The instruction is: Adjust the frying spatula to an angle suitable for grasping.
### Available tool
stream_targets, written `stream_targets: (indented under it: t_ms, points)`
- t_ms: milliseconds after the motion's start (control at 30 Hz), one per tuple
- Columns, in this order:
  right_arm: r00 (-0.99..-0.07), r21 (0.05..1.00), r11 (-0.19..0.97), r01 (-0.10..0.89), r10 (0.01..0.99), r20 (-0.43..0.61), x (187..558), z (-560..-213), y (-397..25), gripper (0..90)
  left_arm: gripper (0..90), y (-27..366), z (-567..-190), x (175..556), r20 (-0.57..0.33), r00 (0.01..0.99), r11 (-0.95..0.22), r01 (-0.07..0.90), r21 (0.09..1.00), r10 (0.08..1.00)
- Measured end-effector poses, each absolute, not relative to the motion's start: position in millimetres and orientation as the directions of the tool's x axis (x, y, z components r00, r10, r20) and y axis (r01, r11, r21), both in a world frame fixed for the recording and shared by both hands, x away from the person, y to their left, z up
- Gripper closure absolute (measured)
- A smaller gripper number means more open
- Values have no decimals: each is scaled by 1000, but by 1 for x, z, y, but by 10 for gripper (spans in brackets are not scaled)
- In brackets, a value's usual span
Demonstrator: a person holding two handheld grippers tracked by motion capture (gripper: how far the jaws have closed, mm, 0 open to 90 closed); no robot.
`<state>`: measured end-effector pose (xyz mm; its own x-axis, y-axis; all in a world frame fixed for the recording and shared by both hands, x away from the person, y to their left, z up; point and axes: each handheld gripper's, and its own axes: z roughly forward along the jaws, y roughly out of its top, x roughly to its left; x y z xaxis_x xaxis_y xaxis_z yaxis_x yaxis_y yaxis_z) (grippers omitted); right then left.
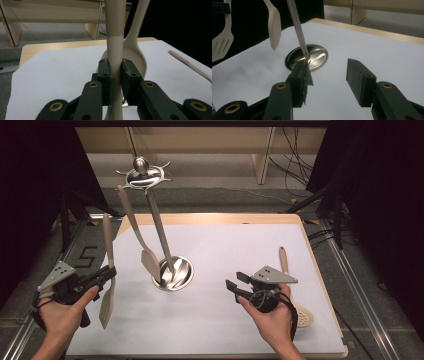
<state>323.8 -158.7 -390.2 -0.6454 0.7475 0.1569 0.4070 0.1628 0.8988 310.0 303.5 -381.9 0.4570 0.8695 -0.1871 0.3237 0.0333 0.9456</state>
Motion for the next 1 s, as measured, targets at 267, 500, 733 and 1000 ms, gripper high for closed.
stream_targets:
  t_ms: [267,500,733,1000]
  points:
    - [-663,908,173,381,736,138,323,-385,-154,532,781,283,-375,297,-178,507,19,303,953,844]
    - [-679,916,173,363,722,133,321,-376,-146,531,781,253,-370,296,-136,585,-42,279,959,799]
    - [-706,928,184,323,700,107,323,-366,-139,533,781,218,-370,303,-118,646,-94,285,954,754]
    - [-733,944,169,283,673,99,326,-348,-122,533,781,177,-372,312,-104,699,-142,284,948,707]
